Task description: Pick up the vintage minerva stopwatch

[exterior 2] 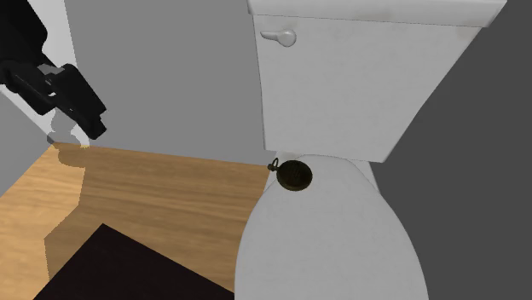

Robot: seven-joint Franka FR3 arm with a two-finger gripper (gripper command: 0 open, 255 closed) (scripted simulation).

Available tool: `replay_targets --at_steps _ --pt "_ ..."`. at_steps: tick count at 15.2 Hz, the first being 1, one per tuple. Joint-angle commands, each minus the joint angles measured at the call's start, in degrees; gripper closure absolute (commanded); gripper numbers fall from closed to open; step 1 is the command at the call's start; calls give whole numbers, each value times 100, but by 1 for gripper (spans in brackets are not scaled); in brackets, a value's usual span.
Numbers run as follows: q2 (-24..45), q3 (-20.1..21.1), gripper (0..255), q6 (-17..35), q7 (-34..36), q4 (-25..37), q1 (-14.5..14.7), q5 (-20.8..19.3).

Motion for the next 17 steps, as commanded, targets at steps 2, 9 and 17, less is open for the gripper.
replay_targets --at_steps 2,9,17 --pt "121 -30 0 165 -49 -59 -17 -40" --pt "1141 -239 0 1302 -362 -271 -134 -282" --pt "2603 -481 0 2469 -669 -66 -251 -465"
